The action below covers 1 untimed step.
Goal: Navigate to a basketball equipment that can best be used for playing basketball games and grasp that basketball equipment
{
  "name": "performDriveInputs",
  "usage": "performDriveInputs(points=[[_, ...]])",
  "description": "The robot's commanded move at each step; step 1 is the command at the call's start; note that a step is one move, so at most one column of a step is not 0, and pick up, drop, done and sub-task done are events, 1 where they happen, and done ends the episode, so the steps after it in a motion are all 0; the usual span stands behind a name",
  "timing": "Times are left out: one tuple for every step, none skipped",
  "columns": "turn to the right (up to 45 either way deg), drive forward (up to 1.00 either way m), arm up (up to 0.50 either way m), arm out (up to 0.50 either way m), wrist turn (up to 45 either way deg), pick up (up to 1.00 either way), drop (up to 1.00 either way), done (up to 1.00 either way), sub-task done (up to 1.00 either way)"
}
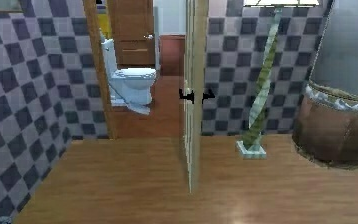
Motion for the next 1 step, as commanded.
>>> performDriveInputs(points=[[-6.0,0.0,0.0,0.0,0.0,0.0,0.0,0.0,0.0]])
